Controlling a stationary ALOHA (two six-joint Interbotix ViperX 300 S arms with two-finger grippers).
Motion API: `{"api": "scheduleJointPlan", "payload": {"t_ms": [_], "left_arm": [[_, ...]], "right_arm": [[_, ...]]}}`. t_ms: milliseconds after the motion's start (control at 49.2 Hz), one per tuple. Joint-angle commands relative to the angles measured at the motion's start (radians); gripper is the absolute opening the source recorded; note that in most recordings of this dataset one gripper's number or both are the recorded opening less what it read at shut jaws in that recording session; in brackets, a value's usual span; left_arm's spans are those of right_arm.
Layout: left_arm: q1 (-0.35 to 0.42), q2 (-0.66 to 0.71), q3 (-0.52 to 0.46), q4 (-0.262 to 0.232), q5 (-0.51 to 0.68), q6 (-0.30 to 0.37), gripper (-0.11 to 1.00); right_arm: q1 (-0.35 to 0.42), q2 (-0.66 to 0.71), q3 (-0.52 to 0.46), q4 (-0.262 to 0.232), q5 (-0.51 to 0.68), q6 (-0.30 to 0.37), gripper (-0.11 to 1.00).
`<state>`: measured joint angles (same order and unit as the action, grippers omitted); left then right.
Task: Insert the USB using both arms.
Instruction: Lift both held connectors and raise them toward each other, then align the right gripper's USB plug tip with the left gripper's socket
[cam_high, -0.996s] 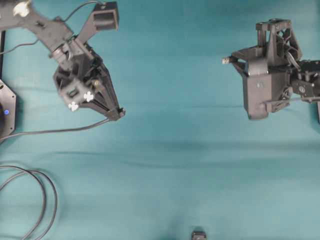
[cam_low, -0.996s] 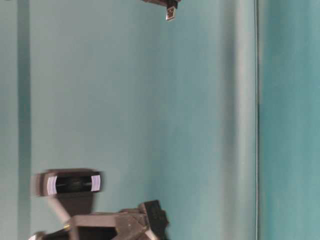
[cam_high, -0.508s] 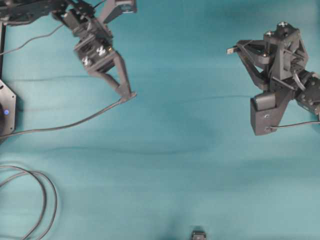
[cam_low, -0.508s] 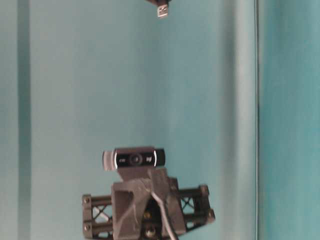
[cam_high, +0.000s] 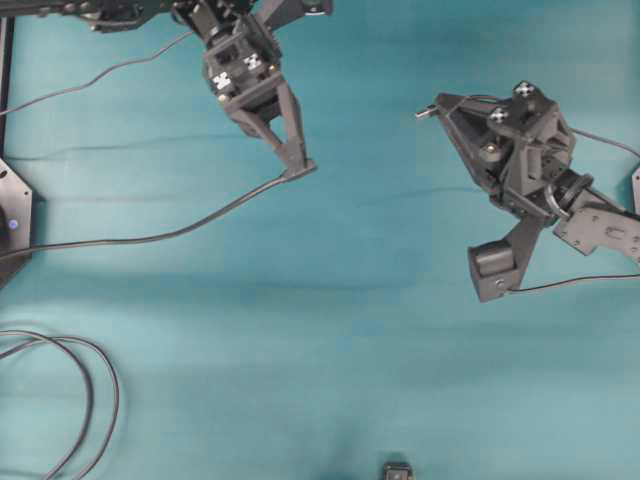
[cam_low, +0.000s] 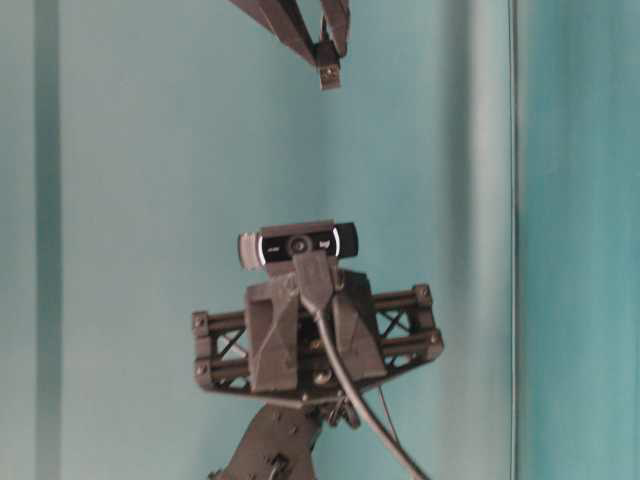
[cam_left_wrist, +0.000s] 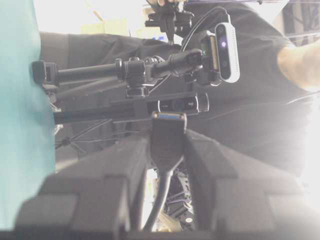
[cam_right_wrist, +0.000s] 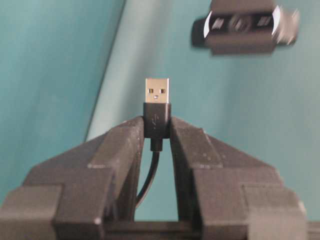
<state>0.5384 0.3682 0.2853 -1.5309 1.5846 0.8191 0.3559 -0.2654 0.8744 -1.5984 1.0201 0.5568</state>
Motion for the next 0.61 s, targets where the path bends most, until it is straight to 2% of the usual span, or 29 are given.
{"api": "scheduleJointPlan", "payload": {"t_ms": [0, 203, 589], "left_arm": [[0.0, 0.005, -0.029, -0.014, 0.009, 0.014, 0.26], [-0.002, 0.023, -0.041, -0.014, -0.011, 0.014, 0.26], [-0.049, 0.074, -0.117, -0.014, -0.009, 0.006, 0.26]], "right_arm": [[0.005, 0.003, -0.018, -0.041, 0.008, 0.003, 0.19], [0.025, 0.023, -0.037, -0.086, 0.023, 0.003, 0.19], [0.032, 0.089, -0.072, -0.11, 0.025, 0.017, 0.19]]}}
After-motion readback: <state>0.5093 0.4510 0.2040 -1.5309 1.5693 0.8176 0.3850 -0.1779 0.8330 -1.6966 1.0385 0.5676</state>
